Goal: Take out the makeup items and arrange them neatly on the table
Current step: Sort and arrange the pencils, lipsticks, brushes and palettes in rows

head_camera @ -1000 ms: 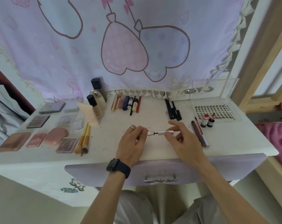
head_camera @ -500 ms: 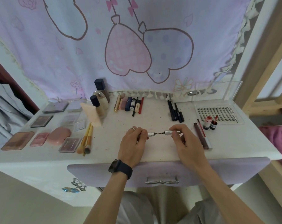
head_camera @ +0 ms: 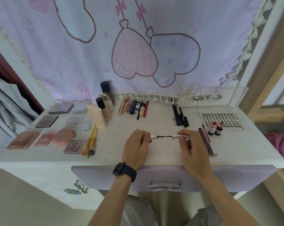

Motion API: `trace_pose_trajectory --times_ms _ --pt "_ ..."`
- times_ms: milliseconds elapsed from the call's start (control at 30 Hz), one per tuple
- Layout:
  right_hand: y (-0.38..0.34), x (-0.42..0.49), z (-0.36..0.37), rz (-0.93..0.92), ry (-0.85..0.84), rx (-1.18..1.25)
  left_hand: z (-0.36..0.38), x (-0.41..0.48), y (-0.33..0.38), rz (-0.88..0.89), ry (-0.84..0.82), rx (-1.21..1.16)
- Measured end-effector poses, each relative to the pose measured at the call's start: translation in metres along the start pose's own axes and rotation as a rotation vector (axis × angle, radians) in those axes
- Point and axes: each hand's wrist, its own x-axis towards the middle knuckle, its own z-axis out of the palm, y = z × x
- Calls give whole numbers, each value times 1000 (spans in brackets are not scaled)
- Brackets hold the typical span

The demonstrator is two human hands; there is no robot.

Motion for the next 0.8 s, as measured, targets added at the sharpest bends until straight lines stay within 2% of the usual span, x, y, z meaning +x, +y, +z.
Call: trace_pose_trajectory --times_ms 200,367,533,700,800 --pt "-1 -2 1 -20 37 16 0 -1 1 -11 -3 -11" --pt "0 -1 -5 42 66 68 -8 0 5 -50 86 -169" --pt "-4 0 -7 211 129 201 -10 1 6 -142 133 -216" --pt "-4 0 -8 344 210 249 -13 3 12 -195 165 -237" --pt "-3 3 -7 394 196 226 -16 10 14 -253 128 -218"
